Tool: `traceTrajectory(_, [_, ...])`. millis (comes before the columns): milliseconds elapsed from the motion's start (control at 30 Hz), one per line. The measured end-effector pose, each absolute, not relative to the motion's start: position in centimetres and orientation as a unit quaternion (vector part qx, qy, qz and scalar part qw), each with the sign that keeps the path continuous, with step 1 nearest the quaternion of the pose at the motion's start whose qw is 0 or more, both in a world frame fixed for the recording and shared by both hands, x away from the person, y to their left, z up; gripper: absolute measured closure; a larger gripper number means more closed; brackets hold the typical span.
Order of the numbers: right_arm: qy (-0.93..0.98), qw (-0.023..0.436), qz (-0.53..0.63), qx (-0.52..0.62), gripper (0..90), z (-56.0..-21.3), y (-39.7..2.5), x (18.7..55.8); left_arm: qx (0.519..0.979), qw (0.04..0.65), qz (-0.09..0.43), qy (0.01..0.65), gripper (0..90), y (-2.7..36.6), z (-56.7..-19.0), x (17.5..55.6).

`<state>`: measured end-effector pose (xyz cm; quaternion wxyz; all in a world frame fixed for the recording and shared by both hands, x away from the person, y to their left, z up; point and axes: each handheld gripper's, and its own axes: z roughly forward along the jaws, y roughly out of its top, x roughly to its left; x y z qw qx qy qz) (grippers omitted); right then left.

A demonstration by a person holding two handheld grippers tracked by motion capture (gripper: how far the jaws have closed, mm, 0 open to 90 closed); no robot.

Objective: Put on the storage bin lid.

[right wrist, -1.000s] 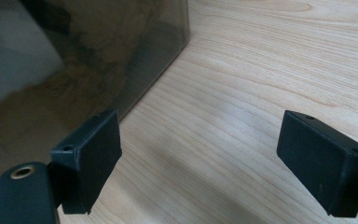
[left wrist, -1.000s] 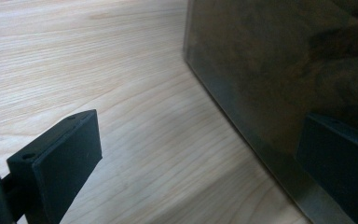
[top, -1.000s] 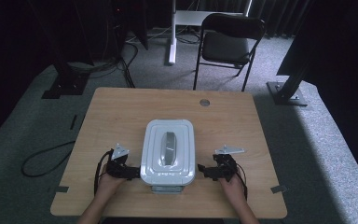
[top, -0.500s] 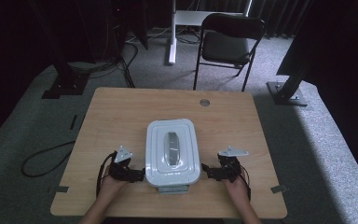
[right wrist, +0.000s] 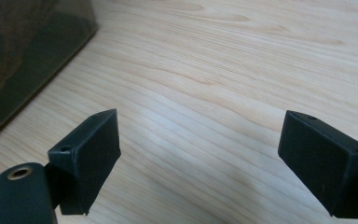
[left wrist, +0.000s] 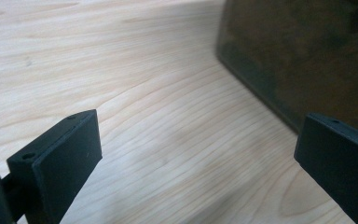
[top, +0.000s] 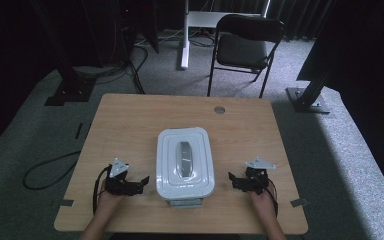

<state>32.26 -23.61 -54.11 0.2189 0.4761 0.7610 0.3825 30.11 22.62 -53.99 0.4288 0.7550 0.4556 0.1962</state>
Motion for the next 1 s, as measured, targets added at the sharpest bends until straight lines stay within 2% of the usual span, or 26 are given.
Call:
traceTrajectory(67, [0.750,0.213,0.390,0.489,12.1,-54.2,-24.4,32.3,0.755,0.423,0.199,0.461,1.4,23.1,-54.1,30.0])
traceTrajectory(300, [0.734,0.241,0.374,0.513,12.1,-54.4,-26.7,31.6,0.744,0.419,0.203,0.479,1.4,25.0,-54.4,29.3])
traceTrajectory(667, [0.704,0.257,0.370,0.550,12.0,-54.6,-29.6,31.0,0.725,0.411,0.219,0.508,1.4,28.2,-54.5,28.3])
traceTrajectory(1000, [0.680,0.255,0.364,0.583,12.1,-54.7,-31.5,30.9,0.696,0.388,0.228,0.559,1.4,31.0,-54.6,28.0])
